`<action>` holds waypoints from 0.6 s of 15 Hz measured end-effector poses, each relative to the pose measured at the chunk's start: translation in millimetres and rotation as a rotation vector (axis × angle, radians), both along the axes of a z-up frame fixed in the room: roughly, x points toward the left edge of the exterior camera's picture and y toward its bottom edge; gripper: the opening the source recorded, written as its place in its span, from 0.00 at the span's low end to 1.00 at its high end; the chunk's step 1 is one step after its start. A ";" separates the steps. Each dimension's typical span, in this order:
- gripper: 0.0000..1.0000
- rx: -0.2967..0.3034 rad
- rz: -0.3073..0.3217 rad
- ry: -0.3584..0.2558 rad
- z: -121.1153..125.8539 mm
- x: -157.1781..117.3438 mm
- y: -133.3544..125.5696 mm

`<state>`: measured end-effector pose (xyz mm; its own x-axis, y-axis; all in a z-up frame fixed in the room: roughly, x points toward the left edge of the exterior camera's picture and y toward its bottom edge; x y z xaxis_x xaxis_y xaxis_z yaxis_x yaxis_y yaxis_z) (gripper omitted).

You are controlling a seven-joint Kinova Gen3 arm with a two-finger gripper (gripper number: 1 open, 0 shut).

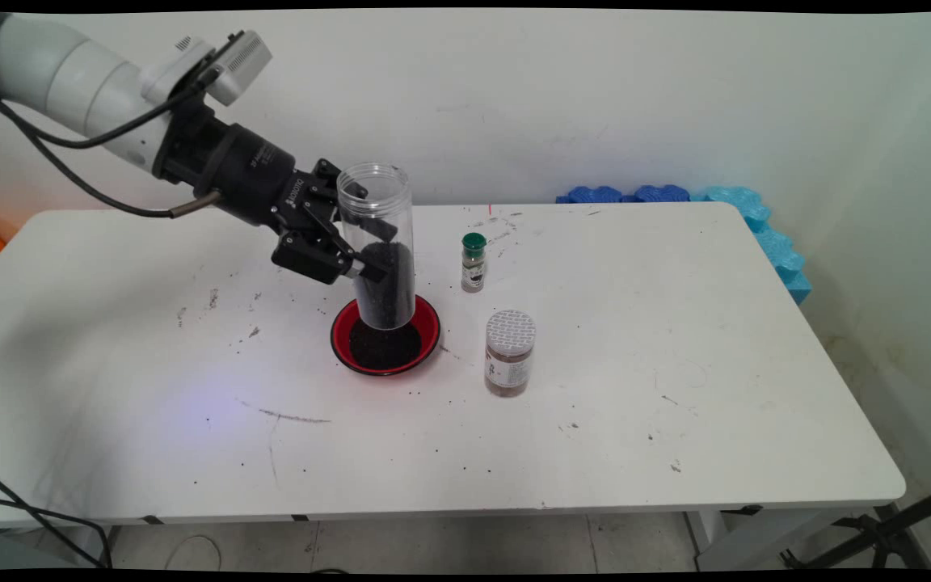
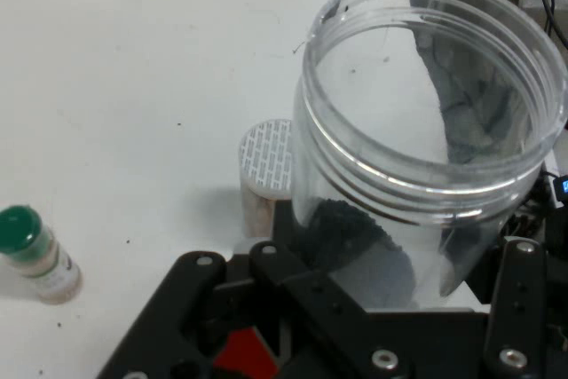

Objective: Pour the black seasoning powder in the red bowl, then place the picked object on the table

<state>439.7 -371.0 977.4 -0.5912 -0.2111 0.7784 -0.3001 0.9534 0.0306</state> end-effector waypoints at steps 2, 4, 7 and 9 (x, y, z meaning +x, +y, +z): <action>0.00 -0.023 -0.013 -0.008 4.1 -0.4 3.6; 0.00 -0.041 -0.024 -0.012 8.2 -1.0 7.1; 0.00 -0.056 -0.032 -0.015 11.7 -1.3 10.2; 0.00 -0.062 -0.032 -0.016 13.6 -1.2 11.7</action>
